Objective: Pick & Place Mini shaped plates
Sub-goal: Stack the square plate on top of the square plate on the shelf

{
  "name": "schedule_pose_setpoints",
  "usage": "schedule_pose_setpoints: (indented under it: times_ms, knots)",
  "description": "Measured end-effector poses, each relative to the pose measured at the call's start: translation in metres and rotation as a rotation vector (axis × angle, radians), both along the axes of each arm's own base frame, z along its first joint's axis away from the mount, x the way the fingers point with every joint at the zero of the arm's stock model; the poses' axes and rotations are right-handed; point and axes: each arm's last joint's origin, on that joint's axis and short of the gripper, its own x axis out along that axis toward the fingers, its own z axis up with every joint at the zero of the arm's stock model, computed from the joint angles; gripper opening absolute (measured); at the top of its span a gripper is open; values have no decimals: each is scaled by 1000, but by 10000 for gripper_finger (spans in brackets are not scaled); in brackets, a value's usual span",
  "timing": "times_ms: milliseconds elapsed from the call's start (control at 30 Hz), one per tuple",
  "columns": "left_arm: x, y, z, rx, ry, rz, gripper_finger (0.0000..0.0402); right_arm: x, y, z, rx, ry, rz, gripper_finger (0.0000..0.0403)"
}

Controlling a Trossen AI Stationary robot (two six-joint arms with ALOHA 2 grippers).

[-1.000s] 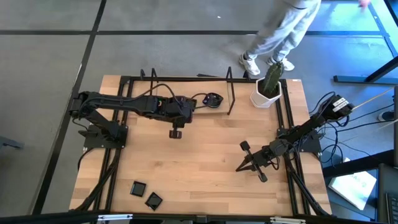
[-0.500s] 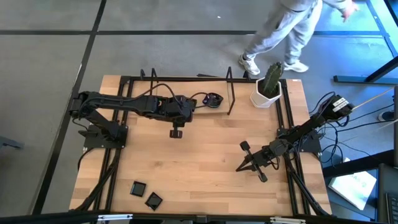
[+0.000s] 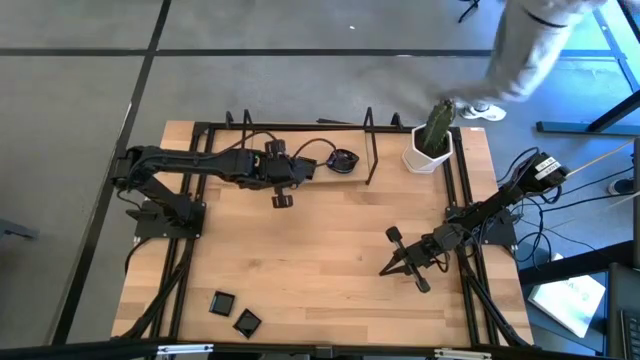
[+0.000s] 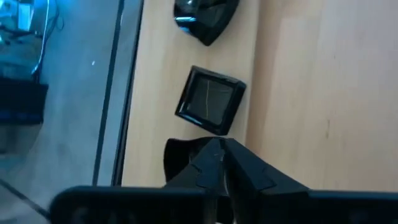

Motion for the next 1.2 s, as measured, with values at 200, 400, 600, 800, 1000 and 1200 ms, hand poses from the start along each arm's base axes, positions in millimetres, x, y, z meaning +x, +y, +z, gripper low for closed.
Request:
schedule_pose_setpoints:
  times_ms: [200,400,600,800,1000,1200]
  knots:
    - [9,20,-12,-69,-7,41,3,0,0,-2,-14,14,0,10]
    - [24,38,-42,-126,56,74,4,0,0,-3,-8,29,0,10]
    - [17,10,-35,-226,110,-53,2,0,0,-7,-9,68,-1,10]
    - [-31,-46,0,-167,-203,-162,2,1,1,-10,-4,86,-3,10]
    - [-102,-72,-18,-453,-690,-181,2,5,1,-14,15,71,-89,10]
    - [-145,-89,-67,-541,-771,-239,3,20,7,-10,18,48,-181,10]
